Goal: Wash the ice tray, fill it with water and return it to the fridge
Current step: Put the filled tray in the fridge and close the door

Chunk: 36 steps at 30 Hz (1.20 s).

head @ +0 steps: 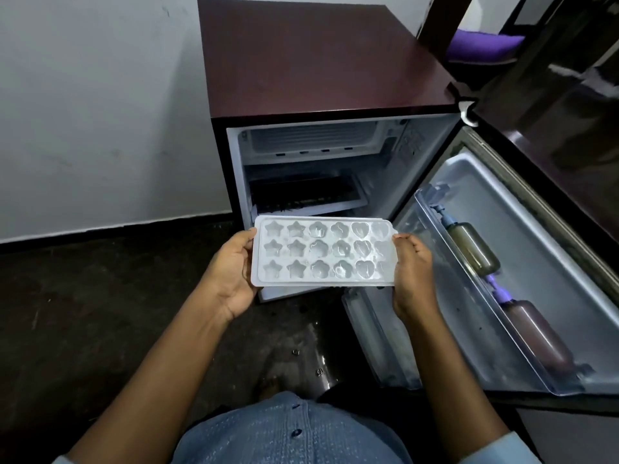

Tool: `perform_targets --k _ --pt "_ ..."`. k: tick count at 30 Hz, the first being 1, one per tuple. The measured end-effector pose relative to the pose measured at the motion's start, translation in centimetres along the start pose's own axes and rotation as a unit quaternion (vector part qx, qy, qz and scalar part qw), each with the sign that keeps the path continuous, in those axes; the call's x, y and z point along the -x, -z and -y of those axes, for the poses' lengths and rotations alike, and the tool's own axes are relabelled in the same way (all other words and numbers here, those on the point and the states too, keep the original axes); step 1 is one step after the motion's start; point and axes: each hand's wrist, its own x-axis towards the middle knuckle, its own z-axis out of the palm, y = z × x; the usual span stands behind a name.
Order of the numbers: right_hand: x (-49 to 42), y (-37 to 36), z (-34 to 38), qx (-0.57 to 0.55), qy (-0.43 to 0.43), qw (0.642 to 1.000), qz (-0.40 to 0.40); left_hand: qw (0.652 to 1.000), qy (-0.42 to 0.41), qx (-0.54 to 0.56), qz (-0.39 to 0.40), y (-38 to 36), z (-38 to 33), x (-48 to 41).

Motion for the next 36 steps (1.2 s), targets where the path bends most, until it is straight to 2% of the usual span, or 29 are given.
perform_targets --k 15,24,31,36 --pt "-9.2 -2.0 2.7 0.067 0.024 0.997 0.043 0.995 -0.057 0.046 -0.065 -5.3 -1.8 -4.0" --pt "-14.3 -2.7 3.0 0.146 0.089 0.985 0.040 0.986 -0.095 0.008 -0.138 -7.7 -1.6 -7.2" --pt "-18.6 -4.4 0.4 0.192 0.148 0.970 0.015 0.976 -0.124 -0.007 -0.177 -7.1 -1.0 -11.7" --pt "-21.5 -6.4 -1.5 0.127 0.130 0.983 0.019 0.965 -0.154 0.006 -0.211 -7.2 -1.2 -15.7"
